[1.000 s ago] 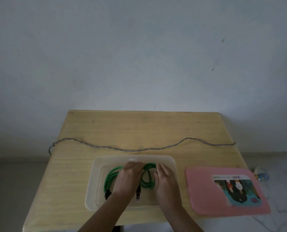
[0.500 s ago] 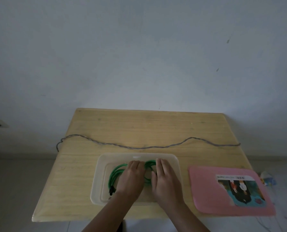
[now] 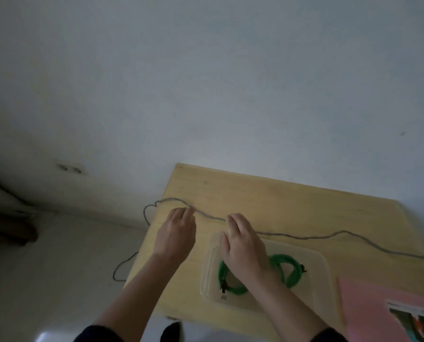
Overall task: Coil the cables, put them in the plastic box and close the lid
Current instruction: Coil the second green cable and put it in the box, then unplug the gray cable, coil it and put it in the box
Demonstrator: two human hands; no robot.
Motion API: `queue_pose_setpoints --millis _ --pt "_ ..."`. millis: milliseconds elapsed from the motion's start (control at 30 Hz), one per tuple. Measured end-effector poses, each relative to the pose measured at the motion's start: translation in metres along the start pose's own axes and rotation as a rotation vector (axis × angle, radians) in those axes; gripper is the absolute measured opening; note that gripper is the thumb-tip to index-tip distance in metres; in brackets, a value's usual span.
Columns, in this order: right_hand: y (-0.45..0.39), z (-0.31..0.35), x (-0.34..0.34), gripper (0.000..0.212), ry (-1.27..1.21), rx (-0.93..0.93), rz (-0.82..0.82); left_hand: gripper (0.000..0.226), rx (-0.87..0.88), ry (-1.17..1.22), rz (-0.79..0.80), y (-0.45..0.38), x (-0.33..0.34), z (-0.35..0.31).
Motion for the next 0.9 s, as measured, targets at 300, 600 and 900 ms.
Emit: queue_pose_setpoints --millis 300,600,900 --pt "-0.111 0.086 0.079 0.041 0.017 -0.054 0.084 0.022 -0.161 0.104 0.063 -0.035 0.0 0.165" --pt "-0.181 0.106 0.135 0.043 0.061 -0.046 0.088 0.035 -0.043 0.232 0.164 -0.066 0.036 0.207" --pt "-0.192 0.089 0.148 0.036 -0.066 -0.039 0.154 0.009 0.008 0.312 0.19 -0.09 0.059 0.21"
Point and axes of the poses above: each hand's wrist, its own y-axis away from the middle knuckle, its own x-axis out of the palm, z = x × y, the point moved 8 cm from there along -y, towards the middle knuckle, and after that the axes turned 11 degrees about z, right-handed, at the moved point
